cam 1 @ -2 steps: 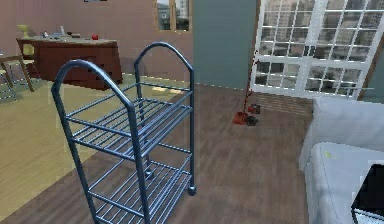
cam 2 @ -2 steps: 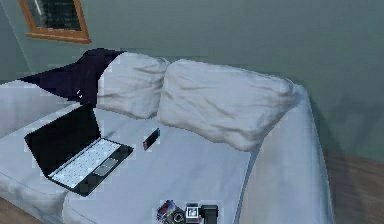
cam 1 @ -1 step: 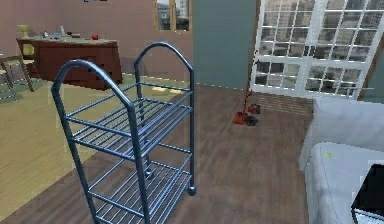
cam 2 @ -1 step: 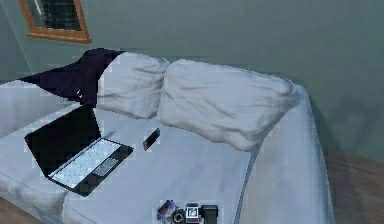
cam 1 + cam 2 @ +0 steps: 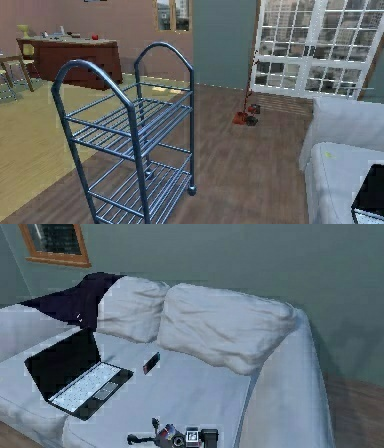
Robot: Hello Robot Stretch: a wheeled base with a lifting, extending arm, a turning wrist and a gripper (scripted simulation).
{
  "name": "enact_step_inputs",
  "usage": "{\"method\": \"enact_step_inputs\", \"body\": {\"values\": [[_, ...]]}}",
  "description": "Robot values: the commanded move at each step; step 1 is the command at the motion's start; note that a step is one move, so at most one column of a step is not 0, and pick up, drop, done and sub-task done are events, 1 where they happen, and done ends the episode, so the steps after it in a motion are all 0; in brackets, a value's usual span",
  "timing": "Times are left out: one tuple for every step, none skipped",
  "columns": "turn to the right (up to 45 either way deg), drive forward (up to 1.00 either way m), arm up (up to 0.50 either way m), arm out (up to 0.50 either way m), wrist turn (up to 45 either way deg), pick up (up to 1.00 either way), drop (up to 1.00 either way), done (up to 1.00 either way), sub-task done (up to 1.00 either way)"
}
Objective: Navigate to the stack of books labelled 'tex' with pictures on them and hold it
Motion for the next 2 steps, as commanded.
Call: {"method": "enact_step_inputs", "body": {"values": [[0.0,0.00,0.00,0.00,45.0,0.00,0.00,0.00,0.00],[0.0,0.00,0.00,0.00,21.0,0.00,0.00,0.00,0.00]]}}
